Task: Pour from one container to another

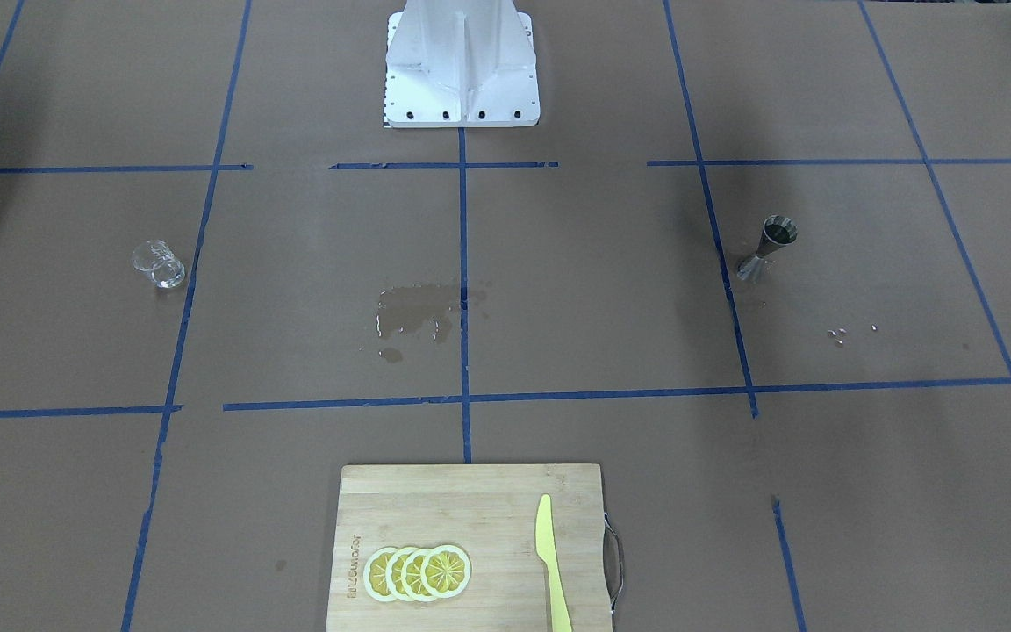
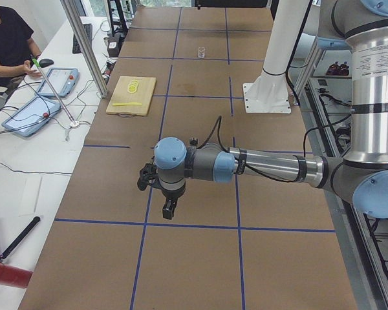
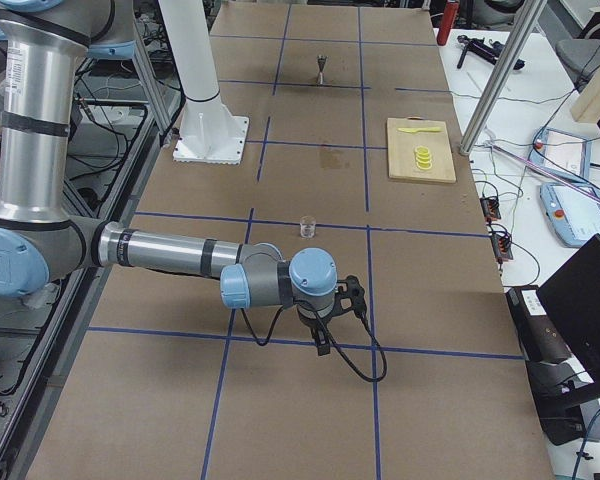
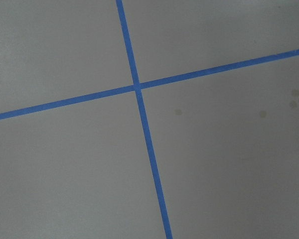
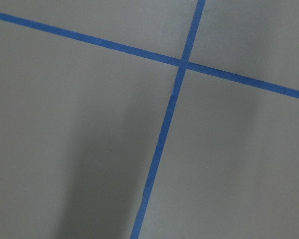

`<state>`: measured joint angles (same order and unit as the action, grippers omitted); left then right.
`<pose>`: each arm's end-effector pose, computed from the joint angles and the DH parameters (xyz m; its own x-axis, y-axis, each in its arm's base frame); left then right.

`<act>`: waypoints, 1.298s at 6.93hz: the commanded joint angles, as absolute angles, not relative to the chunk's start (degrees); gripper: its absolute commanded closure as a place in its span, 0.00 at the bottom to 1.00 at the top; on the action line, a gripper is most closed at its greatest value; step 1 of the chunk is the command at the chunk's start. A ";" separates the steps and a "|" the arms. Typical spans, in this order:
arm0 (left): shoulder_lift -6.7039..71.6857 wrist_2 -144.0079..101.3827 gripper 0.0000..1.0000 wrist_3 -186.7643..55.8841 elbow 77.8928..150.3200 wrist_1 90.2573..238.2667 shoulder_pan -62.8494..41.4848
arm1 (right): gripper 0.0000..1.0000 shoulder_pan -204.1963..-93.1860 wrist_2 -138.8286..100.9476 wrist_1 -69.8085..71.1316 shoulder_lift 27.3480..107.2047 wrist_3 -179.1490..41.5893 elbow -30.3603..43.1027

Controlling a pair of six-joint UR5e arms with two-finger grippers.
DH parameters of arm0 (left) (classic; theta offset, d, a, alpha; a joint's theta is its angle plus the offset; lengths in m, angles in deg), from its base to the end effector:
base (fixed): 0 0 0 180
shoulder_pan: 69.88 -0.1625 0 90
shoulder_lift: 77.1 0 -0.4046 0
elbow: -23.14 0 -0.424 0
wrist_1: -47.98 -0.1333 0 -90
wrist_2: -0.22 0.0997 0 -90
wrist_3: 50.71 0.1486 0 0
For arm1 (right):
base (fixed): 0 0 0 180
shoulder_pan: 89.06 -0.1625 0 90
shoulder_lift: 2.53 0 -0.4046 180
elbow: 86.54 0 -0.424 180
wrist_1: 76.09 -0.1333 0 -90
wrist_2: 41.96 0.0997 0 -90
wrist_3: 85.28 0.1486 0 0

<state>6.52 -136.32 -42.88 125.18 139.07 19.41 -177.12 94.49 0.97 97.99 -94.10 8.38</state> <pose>-0.0194 -0.4883 0.6126 0.6787 0.2282 -0.6981 -0.1057 0.9710 0.2146 0.0100 -0.4607 0.6905 0.6722 -0.2665 0.6907 0.1383 0.9617 0.2365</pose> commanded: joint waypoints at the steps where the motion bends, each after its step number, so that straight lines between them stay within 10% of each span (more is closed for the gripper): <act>1: 6.39 -136.45 0.00 -42.89 124.92 143.94 19.24 | 0.00 -177.13 93.65 2.04 96.36 -92.76 12.22; 9: 7.62 -134.87 0.00 -46.20 122.98 143.43 18.54 | 0.00 -173.26 94.01 9.12 100.11 -85.02 17.53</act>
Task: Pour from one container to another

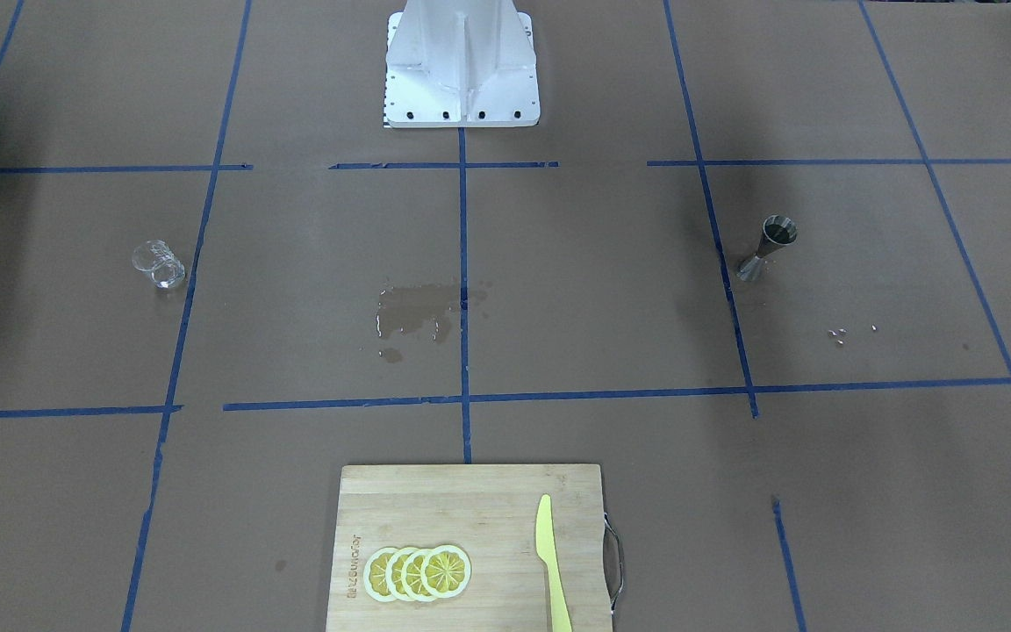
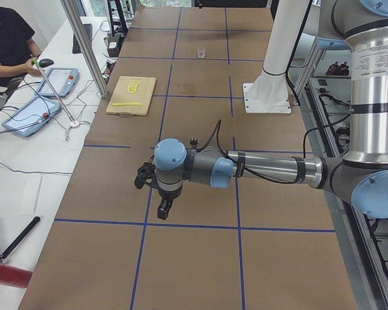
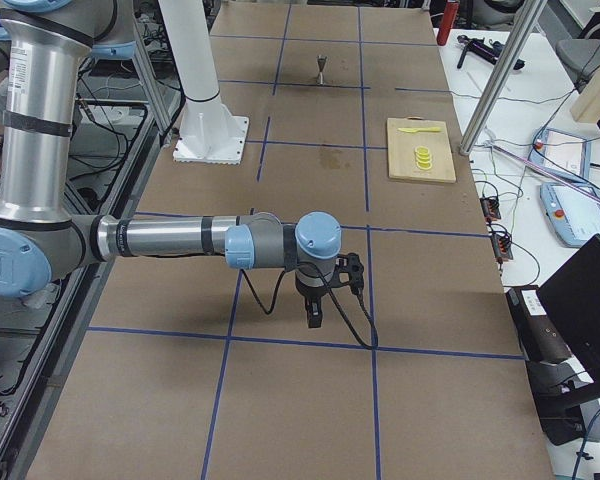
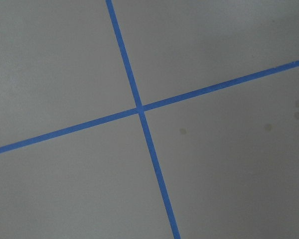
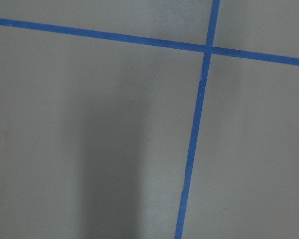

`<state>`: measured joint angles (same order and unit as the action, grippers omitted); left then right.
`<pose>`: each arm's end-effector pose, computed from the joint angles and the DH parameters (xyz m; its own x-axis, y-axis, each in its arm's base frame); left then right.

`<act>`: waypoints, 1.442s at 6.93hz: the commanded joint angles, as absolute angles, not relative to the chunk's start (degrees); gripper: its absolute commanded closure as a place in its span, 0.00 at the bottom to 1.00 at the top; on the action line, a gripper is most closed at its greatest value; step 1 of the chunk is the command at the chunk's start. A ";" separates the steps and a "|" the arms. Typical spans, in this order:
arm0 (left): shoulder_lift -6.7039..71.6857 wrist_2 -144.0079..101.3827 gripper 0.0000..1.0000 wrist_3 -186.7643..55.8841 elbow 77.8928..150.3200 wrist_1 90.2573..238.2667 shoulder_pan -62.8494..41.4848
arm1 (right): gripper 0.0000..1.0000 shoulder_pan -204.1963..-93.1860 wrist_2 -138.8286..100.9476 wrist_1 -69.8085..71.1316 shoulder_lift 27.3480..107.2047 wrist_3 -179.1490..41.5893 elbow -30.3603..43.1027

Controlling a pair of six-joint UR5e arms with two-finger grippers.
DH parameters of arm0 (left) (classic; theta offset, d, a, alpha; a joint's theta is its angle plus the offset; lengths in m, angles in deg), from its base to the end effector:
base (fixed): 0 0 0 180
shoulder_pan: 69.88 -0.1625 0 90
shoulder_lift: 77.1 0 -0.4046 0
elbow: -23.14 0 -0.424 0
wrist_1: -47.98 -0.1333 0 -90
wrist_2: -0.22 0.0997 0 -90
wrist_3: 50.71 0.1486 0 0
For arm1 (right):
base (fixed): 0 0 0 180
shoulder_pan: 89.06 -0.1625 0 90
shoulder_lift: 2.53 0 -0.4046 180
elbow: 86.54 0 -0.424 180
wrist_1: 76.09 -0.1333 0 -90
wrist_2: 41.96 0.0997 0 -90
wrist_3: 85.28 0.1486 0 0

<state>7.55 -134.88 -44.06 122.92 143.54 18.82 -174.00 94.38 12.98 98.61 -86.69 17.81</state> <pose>-0.0167 -0.5019 0.6186 0.6956 0.2519 -0.6728 -0.1036 0.9619 0.2531 -0.0142 -0.4525 0.6309 0.6807 -0.1373 0.7196 0.1048 0.9904 0.0899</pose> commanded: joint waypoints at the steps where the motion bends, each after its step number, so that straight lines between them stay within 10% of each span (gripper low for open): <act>1: 8.23 -134.35 0.00 -46.49 122.46 143.08 18.28 | 0.00 -173.17 94.27 5.34 100.12 -83.71 17.35; 10: 7.71 -129.51 0.00 -41.22 126.41 134.12 18.72 | 0.00 -172.03 94.44 4.42 100.21 -83.08 17.17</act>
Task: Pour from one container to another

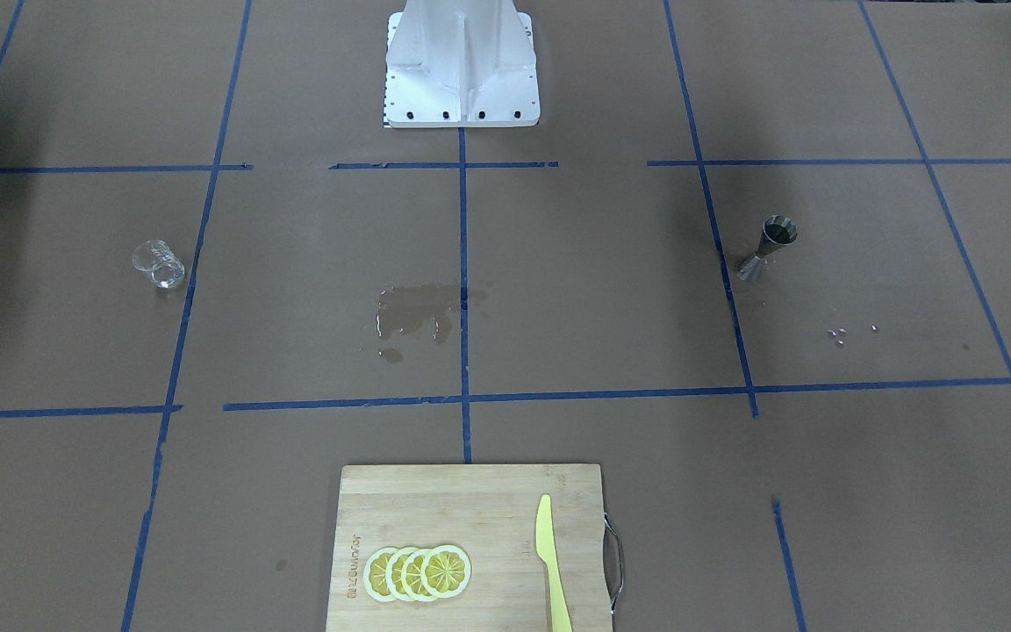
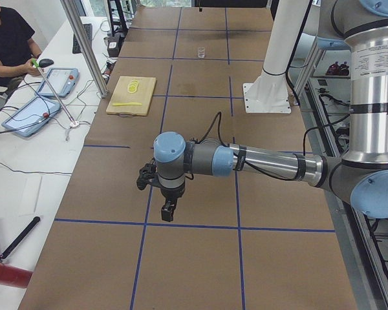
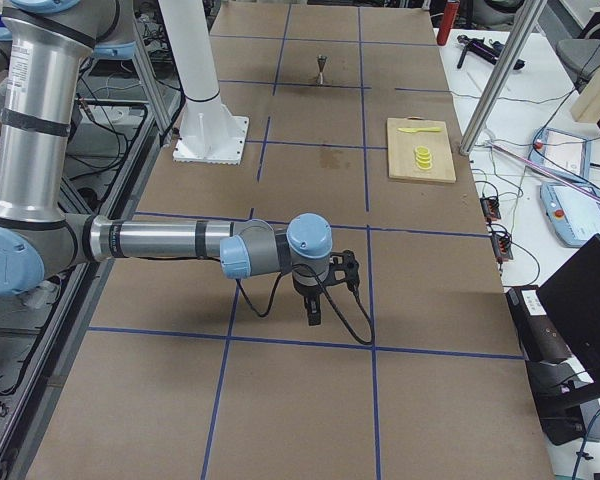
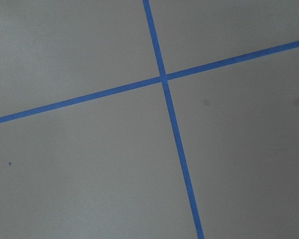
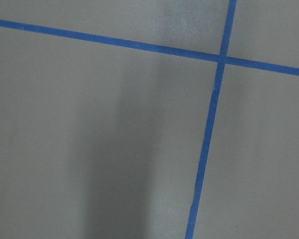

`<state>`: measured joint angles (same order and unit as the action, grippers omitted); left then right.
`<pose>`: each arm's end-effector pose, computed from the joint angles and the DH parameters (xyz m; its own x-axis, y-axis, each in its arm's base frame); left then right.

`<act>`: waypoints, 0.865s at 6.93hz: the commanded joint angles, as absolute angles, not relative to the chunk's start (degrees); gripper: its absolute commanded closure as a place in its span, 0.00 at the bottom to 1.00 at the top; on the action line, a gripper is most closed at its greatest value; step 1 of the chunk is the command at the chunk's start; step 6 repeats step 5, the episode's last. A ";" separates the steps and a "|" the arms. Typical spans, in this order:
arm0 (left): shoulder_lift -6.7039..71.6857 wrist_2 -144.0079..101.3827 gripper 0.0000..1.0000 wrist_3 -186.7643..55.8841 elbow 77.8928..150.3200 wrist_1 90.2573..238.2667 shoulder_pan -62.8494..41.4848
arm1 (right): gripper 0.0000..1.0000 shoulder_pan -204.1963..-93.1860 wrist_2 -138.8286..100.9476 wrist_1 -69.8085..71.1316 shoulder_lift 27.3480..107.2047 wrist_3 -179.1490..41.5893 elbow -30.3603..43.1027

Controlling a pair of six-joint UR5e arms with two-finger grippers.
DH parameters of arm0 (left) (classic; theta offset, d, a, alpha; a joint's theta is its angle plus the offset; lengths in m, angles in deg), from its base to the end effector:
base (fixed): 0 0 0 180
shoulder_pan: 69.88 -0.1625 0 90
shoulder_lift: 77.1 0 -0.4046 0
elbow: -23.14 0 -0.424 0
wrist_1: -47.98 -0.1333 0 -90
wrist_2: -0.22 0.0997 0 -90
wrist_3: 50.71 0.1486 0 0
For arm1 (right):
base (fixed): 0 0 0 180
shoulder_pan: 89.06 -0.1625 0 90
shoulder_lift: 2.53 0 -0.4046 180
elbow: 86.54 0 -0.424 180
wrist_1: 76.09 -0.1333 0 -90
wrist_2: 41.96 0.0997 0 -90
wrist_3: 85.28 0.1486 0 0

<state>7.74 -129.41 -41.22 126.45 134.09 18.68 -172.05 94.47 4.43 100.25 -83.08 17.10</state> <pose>-0.0262 -0.4921 0.6121 0.7541 0.2302 -0.6151 -0.1515 0.9723 0.1781 -0.0296 -0.4507 0.6336 0.6723 -0.1756 0.7191 0.0943 0.9839 0.1520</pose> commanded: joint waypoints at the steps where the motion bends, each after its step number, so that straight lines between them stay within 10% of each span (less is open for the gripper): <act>1: 7.80 -129.51 0.00 -41.30 126.50 134.20 18.72 | 0.00 -172.03 94.44 4.34 100.21 -83.08 17.18; 6: 8.41 -129.51 0.00 -41.74 126.58 134.38 18.72 | 0.00 -172.03 94.44 4.42 99.69 -82.91 17.18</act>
